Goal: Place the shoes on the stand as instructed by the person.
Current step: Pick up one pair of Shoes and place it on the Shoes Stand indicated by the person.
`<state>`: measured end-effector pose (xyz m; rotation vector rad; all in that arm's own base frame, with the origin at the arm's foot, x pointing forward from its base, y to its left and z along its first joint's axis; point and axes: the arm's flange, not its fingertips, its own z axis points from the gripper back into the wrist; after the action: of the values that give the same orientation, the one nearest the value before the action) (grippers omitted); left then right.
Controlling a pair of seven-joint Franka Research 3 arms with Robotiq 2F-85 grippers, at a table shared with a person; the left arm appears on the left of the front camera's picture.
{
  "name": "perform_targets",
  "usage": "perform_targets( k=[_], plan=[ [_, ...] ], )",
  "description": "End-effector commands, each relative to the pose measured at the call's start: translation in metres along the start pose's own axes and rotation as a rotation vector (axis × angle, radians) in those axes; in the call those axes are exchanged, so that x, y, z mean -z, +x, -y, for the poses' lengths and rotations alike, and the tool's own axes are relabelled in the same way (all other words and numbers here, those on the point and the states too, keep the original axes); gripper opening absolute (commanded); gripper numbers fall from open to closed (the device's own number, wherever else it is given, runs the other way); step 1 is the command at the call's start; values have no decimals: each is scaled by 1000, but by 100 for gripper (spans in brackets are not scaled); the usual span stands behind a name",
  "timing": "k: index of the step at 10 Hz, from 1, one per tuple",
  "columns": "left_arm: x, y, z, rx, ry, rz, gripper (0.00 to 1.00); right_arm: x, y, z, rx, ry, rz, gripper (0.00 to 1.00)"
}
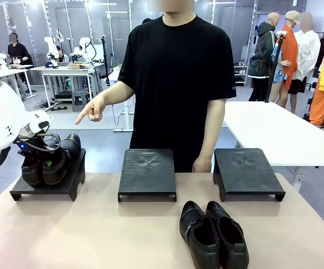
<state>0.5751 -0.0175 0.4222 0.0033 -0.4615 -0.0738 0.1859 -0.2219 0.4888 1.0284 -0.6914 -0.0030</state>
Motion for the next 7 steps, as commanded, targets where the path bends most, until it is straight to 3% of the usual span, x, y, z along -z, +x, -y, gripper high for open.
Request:
perform_targets(
  k=[1, 4, 7],
  plan=[
    [-4, 10, 1, -19, 19, 52, 7, 0, 0, -1, -21, 7, 12, 100],
    [6, 6, 0, -5, 17, 25, 7, 0, 0, -1, -21, 7, 12, 100],
    [4, 6, 3, 6, 15, 21, 59, 0, 0, -1, -21, 7, 12, 100]
  ],
)
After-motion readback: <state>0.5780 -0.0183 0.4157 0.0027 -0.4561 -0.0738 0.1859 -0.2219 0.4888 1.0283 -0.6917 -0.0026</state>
